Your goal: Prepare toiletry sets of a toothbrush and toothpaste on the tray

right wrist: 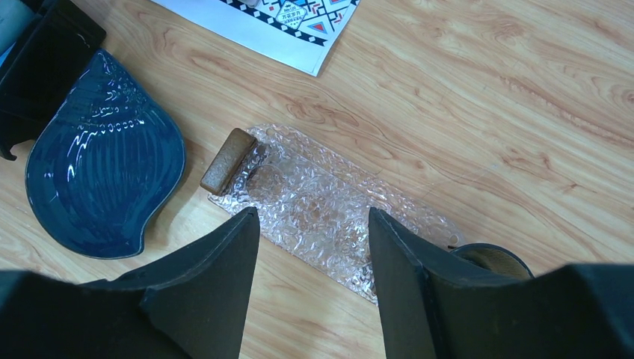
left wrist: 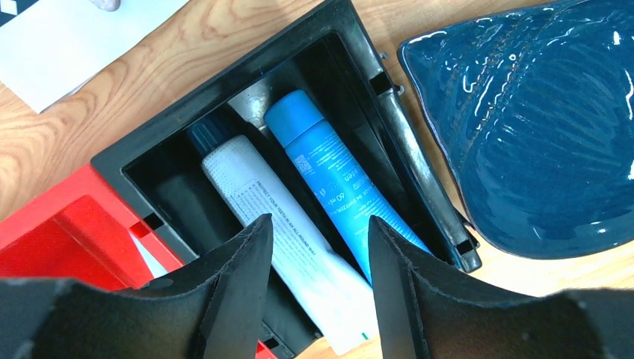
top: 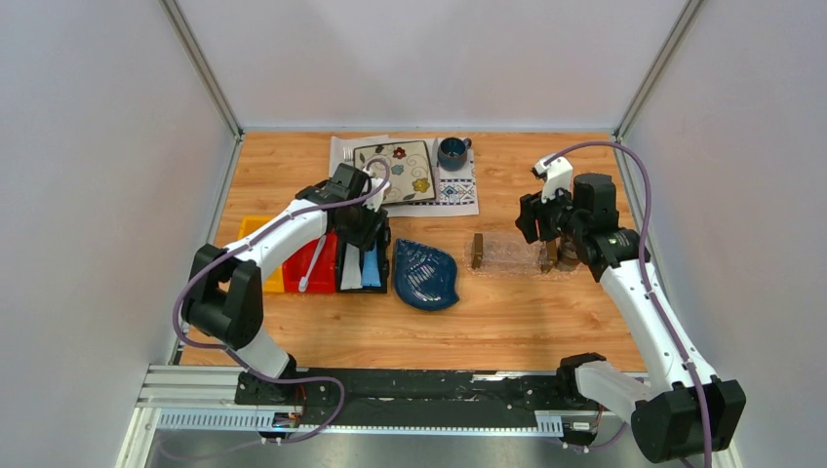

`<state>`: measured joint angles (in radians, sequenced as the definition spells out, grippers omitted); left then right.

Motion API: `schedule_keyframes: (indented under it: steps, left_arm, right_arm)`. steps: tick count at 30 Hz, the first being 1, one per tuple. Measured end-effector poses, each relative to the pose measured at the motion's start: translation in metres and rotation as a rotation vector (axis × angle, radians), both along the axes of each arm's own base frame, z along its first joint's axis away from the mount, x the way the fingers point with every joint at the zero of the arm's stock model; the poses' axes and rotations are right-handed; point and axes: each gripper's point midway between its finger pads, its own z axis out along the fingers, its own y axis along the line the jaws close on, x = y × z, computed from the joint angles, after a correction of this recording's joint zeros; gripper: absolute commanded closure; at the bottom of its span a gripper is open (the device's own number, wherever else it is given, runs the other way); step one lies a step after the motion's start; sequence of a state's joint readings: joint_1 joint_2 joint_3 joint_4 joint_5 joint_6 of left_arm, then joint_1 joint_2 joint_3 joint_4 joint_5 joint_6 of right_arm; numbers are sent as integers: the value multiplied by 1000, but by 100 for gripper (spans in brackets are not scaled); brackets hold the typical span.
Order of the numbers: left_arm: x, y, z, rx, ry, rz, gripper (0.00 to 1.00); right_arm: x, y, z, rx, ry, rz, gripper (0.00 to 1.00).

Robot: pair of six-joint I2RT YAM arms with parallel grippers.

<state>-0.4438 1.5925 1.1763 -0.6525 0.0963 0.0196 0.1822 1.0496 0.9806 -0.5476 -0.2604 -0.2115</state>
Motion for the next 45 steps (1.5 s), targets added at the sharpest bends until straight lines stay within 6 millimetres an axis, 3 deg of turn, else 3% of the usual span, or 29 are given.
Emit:
schedule_keyframes:
  steps: [21,45]
  left_arm:
    - [-1,-16,-20,-14,108,28,40]
    - [-5,-11,-46,50,172,66,41]
  right_arm:
    - [2,-3,-3,-15,3,-9,41]
    - [5,-5,-3,-30,-2,-19,41]
